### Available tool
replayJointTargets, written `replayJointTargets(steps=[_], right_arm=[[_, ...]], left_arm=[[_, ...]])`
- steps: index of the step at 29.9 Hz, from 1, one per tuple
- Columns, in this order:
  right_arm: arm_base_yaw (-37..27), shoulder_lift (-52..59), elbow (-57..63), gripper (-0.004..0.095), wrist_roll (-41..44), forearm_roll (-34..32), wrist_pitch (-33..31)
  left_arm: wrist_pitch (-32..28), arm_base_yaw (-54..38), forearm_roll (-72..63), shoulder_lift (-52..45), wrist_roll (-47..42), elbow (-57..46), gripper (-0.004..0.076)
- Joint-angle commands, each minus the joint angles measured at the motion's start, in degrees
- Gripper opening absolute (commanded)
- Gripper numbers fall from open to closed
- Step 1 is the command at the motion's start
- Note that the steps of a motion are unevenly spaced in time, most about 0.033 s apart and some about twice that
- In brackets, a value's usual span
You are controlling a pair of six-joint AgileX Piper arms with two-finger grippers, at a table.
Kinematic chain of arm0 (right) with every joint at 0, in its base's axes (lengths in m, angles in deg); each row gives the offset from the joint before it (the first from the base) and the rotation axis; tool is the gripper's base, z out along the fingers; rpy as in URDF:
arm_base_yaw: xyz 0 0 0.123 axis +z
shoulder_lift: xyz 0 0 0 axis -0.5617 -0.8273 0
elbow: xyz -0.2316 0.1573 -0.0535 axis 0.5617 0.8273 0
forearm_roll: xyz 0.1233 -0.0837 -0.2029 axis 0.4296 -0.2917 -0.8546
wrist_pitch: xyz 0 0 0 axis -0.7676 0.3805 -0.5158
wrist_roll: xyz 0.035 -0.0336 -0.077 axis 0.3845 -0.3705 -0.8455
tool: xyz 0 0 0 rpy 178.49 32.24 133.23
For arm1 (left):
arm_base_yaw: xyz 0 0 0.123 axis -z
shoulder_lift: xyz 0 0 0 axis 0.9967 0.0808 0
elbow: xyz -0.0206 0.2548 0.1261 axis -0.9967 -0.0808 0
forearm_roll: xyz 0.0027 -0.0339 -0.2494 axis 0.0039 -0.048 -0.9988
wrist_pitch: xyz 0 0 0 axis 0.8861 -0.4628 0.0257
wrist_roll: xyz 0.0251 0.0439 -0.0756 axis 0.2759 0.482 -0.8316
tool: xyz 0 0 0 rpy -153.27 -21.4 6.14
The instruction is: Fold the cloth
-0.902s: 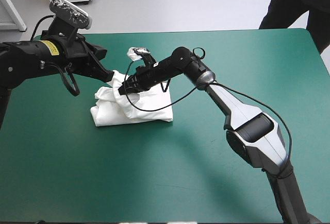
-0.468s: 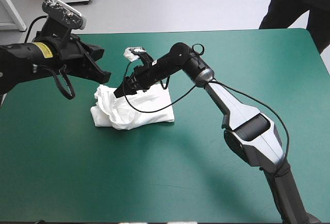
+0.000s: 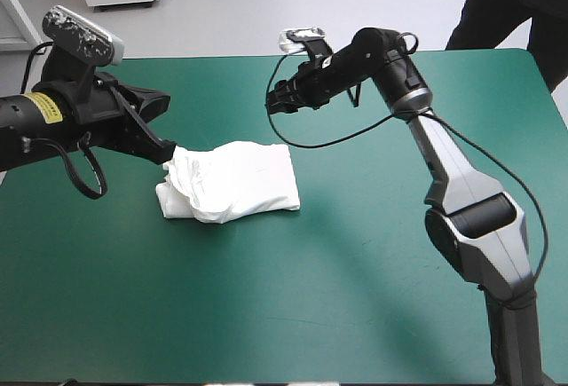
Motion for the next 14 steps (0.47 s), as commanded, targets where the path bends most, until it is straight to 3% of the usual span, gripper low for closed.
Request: replayJointTargets(steps=[1, 8, 14], right_arm=[[-1.9, 10.3, 6.7, 0.0582, 0.3, -0.1, -0.4], [-2.6, 18.9, 23.6, 0.0582, 0.0, -5.4, -0.3], [-2.6, 15.8, 26.8, 0.0582, -2.6, -3.6, 0.3]], left_arm=[[1.6, 0.2, -2.3, -2.4, -0.7, -1.1, -0.0022], [1.6, 0.2, -2.6, -3.0, 0.6, -2.0, -0.0013], [1.5, 0.2, -0.5, -2.7, 3.5, -2.0, 0.0102]])
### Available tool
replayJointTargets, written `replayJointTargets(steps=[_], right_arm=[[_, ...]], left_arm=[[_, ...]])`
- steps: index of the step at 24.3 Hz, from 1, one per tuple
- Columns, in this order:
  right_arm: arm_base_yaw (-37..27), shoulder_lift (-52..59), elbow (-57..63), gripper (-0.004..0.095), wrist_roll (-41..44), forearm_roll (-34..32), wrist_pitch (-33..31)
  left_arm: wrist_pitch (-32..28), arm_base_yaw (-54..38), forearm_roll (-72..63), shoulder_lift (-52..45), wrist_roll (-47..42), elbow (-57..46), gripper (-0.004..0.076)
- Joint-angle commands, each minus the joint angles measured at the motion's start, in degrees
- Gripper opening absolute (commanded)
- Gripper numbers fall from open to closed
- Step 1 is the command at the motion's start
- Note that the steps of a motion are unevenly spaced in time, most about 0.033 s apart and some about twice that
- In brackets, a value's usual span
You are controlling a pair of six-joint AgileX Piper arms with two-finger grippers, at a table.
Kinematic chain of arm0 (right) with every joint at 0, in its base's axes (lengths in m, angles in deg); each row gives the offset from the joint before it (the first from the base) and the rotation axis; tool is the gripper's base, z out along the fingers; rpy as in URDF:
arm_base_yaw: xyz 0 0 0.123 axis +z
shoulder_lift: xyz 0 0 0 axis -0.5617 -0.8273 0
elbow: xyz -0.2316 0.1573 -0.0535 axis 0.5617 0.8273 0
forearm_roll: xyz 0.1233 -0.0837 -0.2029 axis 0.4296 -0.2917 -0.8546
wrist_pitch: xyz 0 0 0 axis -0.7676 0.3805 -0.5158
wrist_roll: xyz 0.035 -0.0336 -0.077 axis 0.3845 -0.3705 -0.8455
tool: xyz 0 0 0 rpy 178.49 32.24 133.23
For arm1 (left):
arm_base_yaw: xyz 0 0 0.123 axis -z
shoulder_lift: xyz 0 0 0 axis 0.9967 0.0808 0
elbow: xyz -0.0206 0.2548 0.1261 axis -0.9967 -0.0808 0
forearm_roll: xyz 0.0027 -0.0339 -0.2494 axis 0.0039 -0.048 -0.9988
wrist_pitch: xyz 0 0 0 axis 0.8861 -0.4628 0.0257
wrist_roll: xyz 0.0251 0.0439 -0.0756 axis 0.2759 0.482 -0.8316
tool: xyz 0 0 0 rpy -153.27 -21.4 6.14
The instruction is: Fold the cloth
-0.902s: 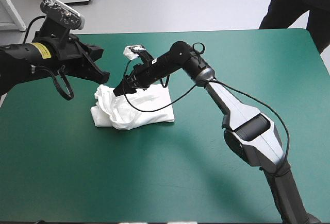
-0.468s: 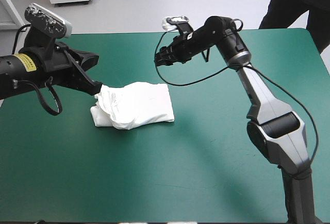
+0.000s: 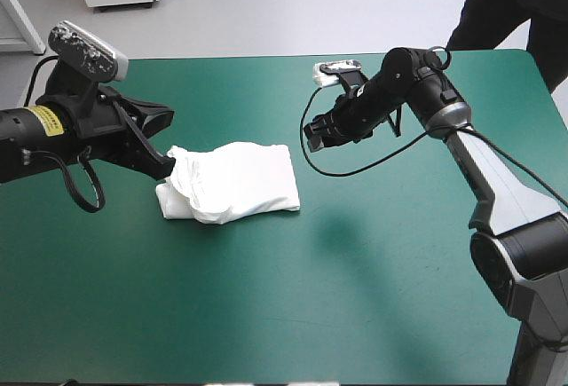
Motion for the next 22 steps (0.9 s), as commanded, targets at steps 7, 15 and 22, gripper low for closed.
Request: replayJointTargets(steps=[7, 15, 22], right_arm=[[-0.4, -7.1, -0.7, 0.0582, -5.5, 9.7, 2.4], [-0.4, -14.7, -4.5, 0.0582, -9.0, 18.3, 4.0], [0.8, -21.2, -9.6, 0.0530, -9.3, 21.5, 3.4]], left_arm=[[0.9, 0.2, 10.9, 0.0, 0.9, 1.1, 0.0264], [-0.7, 0.2, 12.9, 0.0, -0.5, 1.1, 0.0337], [0.1, 0.2, 12.9, 0.0, -0.8, 1.1, 0.0337]])
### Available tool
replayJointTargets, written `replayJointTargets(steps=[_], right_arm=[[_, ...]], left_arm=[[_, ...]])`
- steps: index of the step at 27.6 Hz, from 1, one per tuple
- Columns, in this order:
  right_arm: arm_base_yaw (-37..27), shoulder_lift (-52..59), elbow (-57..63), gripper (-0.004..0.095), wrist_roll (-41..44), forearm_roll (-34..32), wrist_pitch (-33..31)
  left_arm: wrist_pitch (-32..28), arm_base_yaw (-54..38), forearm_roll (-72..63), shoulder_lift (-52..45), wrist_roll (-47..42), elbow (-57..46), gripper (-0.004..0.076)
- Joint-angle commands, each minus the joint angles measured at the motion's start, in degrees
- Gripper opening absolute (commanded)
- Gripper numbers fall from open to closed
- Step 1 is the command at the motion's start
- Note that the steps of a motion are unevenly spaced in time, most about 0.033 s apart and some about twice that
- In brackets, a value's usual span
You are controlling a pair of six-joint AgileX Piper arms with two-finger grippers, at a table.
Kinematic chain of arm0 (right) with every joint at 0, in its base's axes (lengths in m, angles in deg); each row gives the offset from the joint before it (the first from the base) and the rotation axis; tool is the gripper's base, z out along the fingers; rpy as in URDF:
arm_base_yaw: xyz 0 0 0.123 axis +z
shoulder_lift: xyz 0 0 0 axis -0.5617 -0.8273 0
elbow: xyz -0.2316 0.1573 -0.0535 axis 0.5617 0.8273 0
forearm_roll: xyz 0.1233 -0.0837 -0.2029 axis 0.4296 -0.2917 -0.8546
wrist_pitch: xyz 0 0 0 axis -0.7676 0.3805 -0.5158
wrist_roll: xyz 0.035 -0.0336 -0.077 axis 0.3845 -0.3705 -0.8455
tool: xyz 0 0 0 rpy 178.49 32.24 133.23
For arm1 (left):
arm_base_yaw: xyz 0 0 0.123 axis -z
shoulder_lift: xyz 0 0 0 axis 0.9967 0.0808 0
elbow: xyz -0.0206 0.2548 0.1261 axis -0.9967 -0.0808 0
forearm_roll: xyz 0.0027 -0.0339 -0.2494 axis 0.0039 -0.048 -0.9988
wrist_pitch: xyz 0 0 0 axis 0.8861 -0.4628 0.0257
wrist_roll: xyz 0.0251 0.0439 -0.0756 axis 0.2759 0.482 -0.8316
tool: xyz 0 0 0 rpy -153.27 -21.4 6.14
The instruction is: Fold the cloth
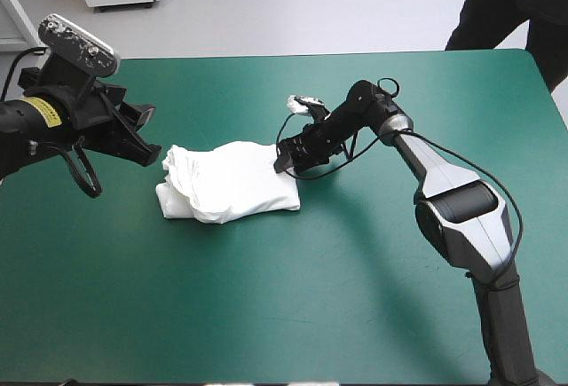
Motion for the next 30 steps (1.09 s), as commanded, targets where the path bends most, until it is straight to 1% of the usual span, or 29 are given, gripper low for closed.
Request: replayJointTargets(steps=[1, 3, 6, 7, 9, 11, 12, 14, 17, 21, 25, 30], right_arm=[[1.1, 2.2, -1.7, 0.0500, -0.7, 2.6, -0.4], [2.5, 1.2, -1.7, 0.0301, -2.4, 2.4, -0.7], [3.2, 0.7, -1.7, 0.0034, -4.0, 2.2, -1.1], [3.2, 0.7, -1.7, -0.0013, -4.1, 1.8, -1.4], [3.1, 0.7, -2.2, 0.0002, -3.9, -0.7, -2.1], [2.3, 0.9, -4.0, 0.0002, -0.8, -8.3, -4.0], [1.8, 1.2, -4.5, 0.0002, 1.1, -11.3, -4.0], [0.3, 2.2, -4.5, 0.0002, 2.5, -15.1, -4.0], [-2.7, 3.9, -4.1, 0.0002, 3.6, -18.7, -4.0], [-7.9, 7.1, -2.8, 0.0002, 5.0, -24.1, -4.0], [-14.7, 11.7, 2.5, 0.0002, 5.0, -29.1, -4.0], [-26.1, 18.6, 11.3, 0.0002, 5.4, -30.5, -4.0]], left_arm=[[0.5, 0.2, 0.0, -1.0, -0.8, 1.2, 0.0337], [1.4, 0.2, 0.0, -1.0, -0.9, 1.2, 0.0337], [1.4, 0.2, 0.6, -1.3, -1.8, 1.2, 0.0337], [1.4, 0.2, 0.6, -1.5, -1.8, 1.2, 0.0337], [1.3, 0.2, 0.6, -1.6, -1.8, 1.2, 0.0337], [1.4, 0.2, 0.4, -1.9, -1.8, 1.3, 0.0337], [1.4, 0.2, 0.4, -2.0, -1.8, 1.3, 0.0337], [1.4, 0.2, 0.0, -2.1, -1.8, 1.3, 0.0337], [1.4, 0.2, -0.6, -2.2, -1.8, 1.3, 0.0336], [1.4, 0.2, -1.7, -2.2, -1.8, 1.3, 0.0336], [1.1, 0.2, -1.9, -2.2, -1.8, 1.3, 0.0336], [-0.1, 0.2, -1.9, -2.2, -1.8, 1.3, 0.0336]])
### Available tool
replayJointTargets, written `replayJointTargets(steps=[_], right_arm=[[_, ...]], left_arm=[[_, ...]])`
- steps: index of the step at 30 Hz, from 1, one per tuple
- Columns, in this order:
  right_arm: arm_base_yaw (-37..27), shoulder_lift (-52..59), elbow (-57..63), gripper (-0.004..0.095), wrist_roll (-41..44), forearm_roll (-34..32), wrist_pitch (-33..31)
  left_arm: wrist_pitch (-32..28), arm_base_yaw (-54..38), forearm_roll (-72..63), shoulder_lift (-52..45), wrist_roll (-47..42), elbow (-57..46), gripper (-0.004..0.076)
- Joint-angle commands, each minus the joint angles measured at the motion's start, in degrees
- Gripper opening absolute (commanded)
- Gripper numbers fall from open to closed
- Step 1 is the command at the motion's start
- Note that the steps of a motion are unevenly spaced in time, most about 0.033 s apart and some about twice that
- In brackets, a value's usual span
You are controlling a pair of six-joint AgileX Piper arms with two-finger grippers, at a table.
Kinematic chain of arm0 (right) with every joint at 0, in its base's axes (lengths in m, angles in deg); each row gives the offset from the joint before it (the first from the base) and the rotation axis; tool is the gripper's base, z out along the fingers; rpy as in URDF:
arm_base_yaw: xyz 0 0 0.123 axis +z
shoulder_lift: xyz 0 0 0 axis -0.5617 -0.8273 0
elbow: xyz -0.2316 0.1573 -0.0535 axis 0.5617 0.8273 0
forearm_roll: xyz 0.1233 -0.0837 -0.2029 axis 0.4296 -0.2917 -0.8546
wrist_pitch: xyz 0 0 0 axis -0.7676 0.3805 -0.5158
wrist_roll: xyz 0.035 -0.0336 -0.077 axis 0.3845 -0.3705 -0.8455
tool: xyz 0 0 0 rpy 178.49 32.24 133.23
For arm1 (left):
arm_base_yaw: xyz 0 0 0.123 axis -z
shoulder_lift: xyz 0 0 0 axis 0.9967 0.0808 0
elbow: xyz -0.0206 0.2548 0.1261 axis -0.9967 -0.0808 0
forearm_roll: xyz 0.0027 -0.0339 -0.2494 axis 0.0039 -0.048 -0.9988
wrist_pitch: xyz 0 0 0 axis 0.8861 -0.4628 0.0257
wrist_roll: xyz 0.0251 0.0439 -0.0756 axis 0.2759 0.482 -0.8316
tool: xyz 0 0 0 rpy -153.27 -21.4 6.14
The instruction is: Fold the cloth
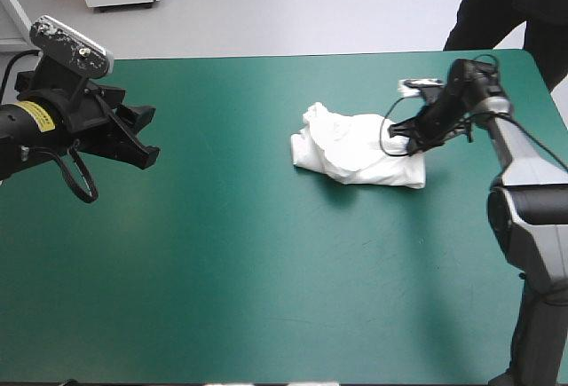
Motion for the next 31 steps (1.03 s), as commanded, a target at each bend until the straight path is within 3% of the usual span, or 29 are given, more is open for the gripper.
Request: replayJointTargets(steps=[1, 12, 24, 28, 31], right_arm=[[-7.8, 9.0, 4.1, 0.0001, 0.0, -1.7, -1.6], [-28.1, 20.5, 18.8, 0.0002, -1.8, -2.9, 0.3], [-30.7, 21.1, 25.1, 0.0010, -1.3, -1.4, -1.0], [-33.1, 21.3, 25.1, 0.0122, -3.8, 6.2, -1.5], [-35.1, 22.1, 25.1, 0.0264, -4.5, 7.9, -1.5]], left_arm=[[-0.4, 0.2, -0.5, -1.2, -0.5, 1.3, 0.0336], [-1.6, 0.2, -0.5, -1.2, 0.4, 1.3, 0.0336], [-1.2, 0.2, -0.6, -1.2, 0.4, 1.3, 0.0336], [-1.2, 0.2, -0.6, -1.7, 0.4, 1.3, 0.0336], [-1.2, 0.2, -0.6, -1.9, 0.4, 1.3, 0.0336]])
